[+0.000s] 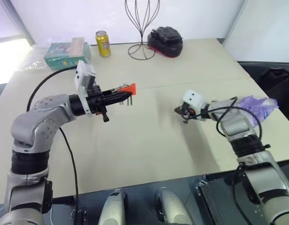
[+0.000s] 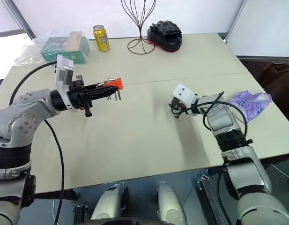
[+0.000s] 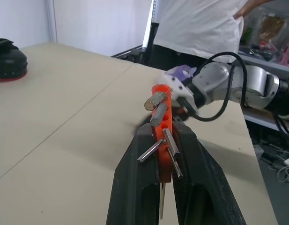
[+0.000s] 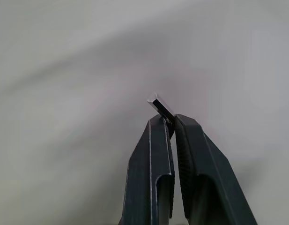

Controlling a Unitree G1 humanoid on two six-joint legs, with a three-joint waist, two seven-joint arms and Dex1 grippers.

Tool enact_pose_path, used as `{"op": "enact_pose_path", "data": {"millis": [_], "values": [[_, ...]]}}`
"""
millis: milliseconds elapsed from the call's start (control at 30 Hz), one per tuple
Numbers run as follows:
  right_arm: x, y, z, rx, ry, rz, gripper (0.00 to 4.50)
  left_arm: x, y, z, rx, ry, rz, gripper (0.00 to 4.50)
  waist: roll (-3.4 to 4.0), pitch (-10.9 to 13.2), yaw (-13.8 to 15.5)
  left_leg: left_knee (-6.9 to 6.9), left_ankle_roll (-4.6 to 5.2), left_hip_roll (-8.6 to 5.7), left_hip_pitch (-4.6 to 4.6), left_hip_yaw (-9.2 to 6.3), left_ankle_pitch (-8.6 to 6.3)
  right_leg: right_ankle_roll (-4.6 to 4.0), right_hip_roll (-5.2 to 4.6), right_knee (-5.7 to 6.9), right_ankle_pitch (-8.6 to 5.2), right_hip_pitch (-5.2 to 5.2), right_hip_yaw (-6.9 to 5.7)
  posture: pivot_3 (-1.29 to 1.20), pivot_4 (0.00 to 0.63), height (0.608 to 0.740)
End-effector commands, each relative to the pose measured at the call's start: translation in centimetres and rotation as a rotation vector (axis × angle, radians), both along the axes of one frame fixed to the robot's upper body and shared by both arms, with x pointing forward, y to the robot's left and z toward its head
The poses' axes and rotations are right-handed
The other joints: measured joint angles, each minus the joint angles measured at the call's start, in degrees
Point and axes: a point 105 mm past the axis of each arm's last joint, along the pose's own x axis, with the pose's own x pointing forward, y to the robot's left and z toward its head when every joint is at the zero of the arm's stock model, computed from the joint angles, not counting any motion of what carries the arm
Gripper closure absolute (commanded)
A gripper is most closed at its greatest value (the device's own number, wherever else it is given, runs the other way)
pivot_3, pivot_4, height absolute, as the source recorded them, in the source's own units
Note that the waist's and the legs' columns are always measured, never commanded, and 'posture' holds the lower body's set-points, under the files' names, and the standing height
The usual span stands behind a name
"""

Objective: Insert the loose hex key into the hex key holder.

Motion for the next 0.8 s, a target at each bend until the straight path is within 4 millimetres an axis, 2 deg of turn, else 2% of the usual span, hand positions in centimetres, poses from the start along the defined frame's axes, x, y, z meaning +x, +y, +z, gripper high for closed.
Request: {"op": "enact_pose_path", "data": {"millis": [33,67,133,233,400,633,800], "values": [[0.1,1.2,10.7,0.209,-0.468,-0.067,4.48,-0.3,-0.2,1.3,-0.014,-0.064,-0.008,4.50,0.02,0.0,0.1,-0.02,0.00,0.00,-0.02,0.00,0.00,0.00,0.00,0.00,0.00,-0.03,0.00,0.00,0.150,0.740],[-0.1,1.5,11.8,0.245,-0.524,-0.080,4.48,-0.2,-0.2,1.4,-0.015,-0.065,-0.008,4.50,0.02,0.0,0.2,-0.03,-0.01,0.01,-0.04,0.00,0.01,0.00,-0.01,0.01,0.00,-0.06,0.00,0.00,0.150,0.740],[-2.0,3.1,14.9,0.362,-0.692,-0.070,4.48,0.0,-0.4,1.6,-0.022,-0.070,-0.010,4.50,0.00,0.0,0.3,-0.03,-0.02,0.00,-0.06,-0.01,0.00,0.00,-0.02,-0.01,0.00,-0.06,-0.01,0.00,0.150,0.740],[-4.7,5.5,16.7,0.435,-0.852,-0.017,4.48,0.4,-0.6,1.8,-0.034,-0.075,-0.010,4.50,0.00,0.0,0.5,-0.04,-0.02,-0.01,-0.07,-0.03,0.00,0.00,-0.06,-0.02,0.00,-0.04,-0.02,0.00,0.150,0.740],[-7.1,8.3,17.0,0.494,-0.932,0.040,4.48,1.3,-0.8,2.2,-0.044,-0.089,0.004,4.50,0.00,0.0,0.5,0.00,-0.05,-0.04,-0.06,-0.02,0.02,0.00,-0.08,0.00,0.00,0.00,-0.02,0.00,0.150,0.740],[-7.9,10.1,17.0,0.539,-0.940,0.079,4.48,1.6,-1.0,2.6,-0.043,-0.099,-0.008,4.50,0.00,0.0,0.2,-0.02,-0.05,-0.02,-0.06,-0.03,0.02,-0.01,-0.06,0.01,0.00,-0.01,-0.02,0.00,0.150,0.740],[-8.3,11.8,16.5,0.532,-0.907,0.168,4.48,1.7,-0.9,2.7,-0.047,-0.104,-0.001,4.50,0.00,0.0,0.2,-0.02,-0.05,-0.02,-0.05,-0.04,0.02,-0.01,-0.06,0.01,0.00,-0.01,-0.03,0.00,0.150,0.740]]}}
